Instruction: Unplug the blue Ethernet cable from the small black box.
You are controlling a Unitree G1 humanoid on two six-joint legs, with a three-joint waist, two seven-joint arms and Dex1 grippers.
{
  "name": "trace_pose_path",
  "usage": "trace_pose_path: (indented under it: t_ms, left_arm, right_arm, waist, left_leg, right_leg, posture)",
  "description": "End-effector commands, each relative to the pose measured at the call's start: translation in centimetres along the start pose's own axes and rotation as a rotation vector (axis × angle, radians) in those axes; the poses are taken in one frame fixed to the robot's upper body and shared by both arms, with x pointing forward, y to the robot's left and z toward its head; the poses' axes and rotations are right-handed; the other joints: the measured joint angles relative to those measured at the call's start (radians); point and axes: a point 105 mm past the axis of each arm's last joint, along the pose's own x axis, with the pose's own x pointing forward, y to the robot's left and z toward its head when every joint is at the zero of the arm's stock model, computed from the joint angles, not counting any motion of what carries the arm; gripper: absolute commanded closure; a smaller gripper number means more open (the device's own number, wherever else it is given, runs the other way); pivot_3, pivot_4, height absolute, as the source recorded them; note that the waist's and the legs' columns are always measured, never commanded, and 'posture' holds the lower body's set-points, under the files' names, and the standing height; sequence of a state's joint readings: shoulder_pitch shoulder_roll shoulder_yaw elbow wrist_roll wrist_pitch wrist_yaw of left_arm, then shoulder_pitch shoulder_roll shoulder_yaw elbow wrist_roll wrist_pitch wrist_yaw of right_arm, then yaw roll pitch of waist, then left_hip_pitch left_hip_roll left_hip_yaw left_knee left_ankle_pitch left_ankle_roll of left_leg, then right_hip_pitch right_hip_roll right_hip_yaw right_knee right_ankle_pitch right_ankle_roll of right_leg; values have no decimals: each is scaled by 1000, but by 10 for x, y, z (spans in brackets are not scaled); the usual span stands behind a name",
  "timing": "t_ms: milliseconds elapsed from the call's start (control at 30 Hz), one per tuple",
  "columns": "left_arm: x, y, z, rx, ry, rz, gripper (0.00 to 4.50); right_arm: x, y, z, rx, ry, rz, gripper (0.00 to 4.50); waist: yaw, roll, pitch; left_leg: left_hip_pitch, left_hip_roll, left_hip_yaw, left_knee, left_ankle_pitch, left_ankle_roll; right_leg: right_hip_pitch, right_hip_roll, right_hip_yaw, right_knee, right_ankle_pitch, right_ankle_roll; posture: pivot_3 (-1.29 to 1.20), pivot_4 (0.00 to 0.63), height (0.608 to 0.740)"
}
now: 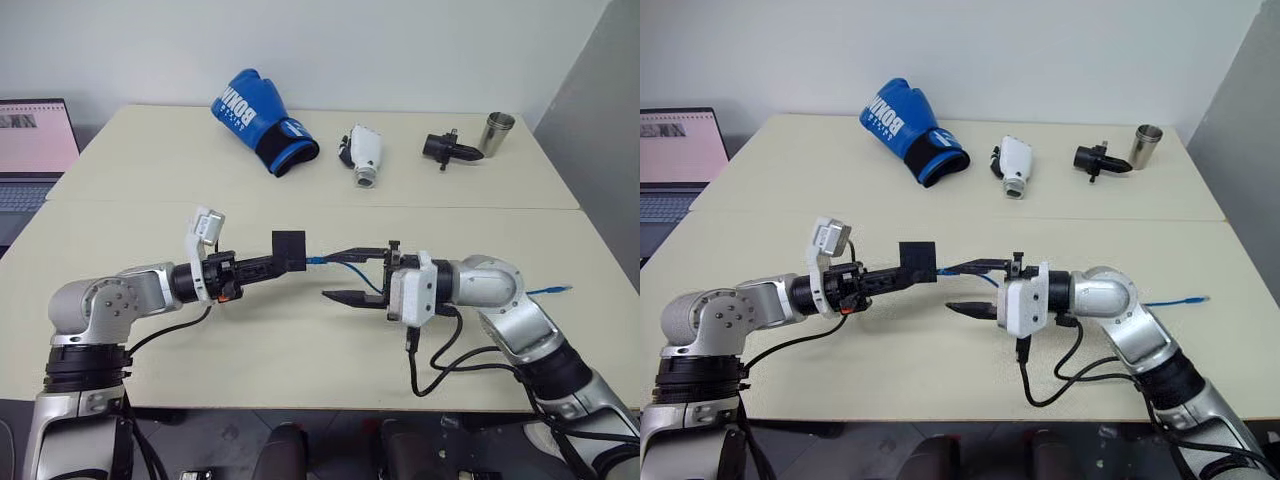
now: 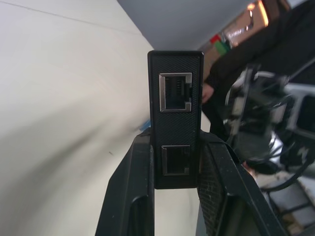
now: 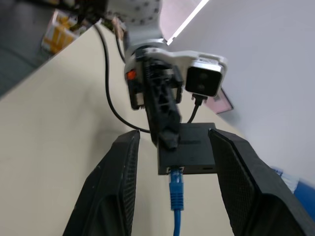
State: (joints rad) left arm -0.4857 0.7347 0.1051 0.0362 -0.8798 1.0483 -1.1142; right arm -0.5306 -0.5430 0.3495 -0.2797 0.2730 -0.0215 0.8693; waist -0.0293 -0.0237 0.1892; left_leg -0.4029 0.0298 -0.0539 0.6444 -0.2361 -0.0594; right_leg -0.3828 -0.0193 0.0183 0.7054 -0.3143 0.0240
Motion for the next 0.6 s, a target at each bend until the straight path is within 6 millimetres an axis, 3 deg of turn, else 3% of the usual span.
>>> trace_pose_path:
  t_ms: [33,133,267,600]
  left_arm:
    - [3,-17,8,168,62,-92,3722]
    - [5,-23,10,227,86,-141,3722]
    - [6,-27,12,273,92,-172,3722]
    - [5,-26,13,280,93,-170,3722]
  right_arm:
    - [-4,-16,-4,378,38,-78,2183]
    - [-5,-12,-5,642,35,-27,2183]
    - [-4,-3,-5,810,48,31,2183]
    - [4,0,-7,956,33,63,2183]
  waist:
    - [0,0,0]
    - [-1,0,0]
    - [-1,0,0]
    - [-4,0,0]
  left_leg:
    - [1,0,0,0,0,0]
    - [1,0,0,-1,0,0]
    - [1,0,0,-1,0,0]
    - [0,0,1,-2,0,1]
  right_leg:
    - [1,0,0,0,0,0]
    - [1,0,0,0,0,-1]
    - [1,1,0,-1,-1,-1]
    - [1,1,-1,-3,-1,-1]
  posture:
    - [0,150,740]
    - [0,150,740]
    - [0,150,740]
    - [0,150,740]
